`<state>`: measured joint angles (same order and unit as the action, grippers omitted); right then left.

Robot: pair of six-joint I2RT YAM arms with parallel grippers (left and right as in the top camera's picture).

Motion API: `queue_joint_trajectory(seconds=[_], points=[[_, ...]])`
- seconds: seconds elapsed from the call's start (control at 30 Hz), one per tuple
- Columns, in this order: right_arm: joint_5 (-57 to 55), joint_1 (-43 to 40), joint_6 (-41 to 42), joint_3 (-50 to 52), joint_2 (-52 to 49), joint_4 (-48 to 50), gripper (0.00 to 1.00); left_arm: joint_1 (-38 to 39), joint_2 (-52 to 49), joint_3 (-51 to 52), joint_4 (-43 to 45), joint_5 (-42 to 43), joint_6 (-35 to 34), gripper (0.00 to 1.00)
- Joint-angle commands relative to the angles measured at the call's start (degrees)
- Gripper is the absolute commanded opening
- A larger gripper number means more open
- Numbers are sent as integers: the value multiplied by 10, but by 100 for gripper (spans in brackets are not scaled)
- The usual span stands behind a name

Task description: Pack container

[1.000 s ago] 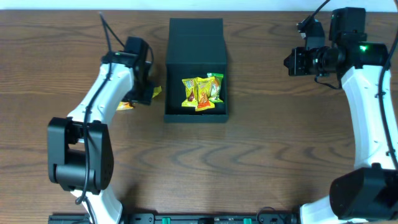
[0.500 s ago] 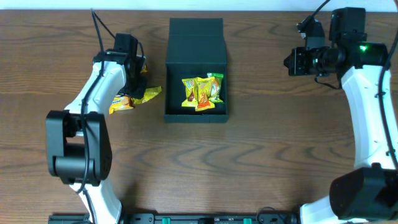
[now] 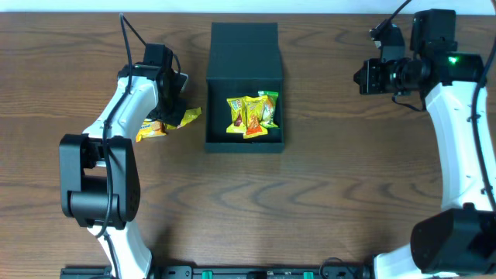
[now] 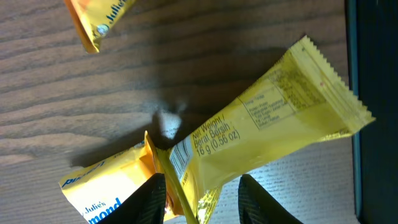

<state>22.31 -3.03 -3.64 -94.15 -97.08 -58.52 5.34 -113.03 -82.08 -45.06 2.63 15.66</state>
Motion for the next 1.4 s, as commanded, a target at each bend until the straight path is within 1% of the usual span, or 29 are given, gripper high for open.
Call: queue_joint_trajectory(seconds=[0.0,0.17,0.27,0.33,0.63,0.83,1.0,1.1,1.2,1.27,1.37], points=[[5,5,-6,-1,4,-1,2,0,1,4,-12,4,48,39],[5,5,0,-1,4,2,2,0,1,4,-5,4,84,38],[5,5,4,-1,4,2,1,0,1,4,12,2,88,30],[5,5,4,-1,4,0,1,0,1,4,23,2,89,28],[5,5,4,-1,4,-2,2,0,-1,4,32,4,132,29],[5,5,4,-1,4,-3,2,-1,-1,4,35,4,153,24],[5,5,4,-1,4,-3,2,-1,-1,4,44,4,158,24],[5,5,4,-1,4,-2,2,-1,-1,4,47,7,159,31],[5,5,4,-1,4,-3,2,-1,-1,5,51,7,161,33],[4,5,4,-1,4,-2,2,-1,-1,12,63,6,161,32],[4,5,3,-1,4,-3,2,-1,-1,23,81,6,161,27]])
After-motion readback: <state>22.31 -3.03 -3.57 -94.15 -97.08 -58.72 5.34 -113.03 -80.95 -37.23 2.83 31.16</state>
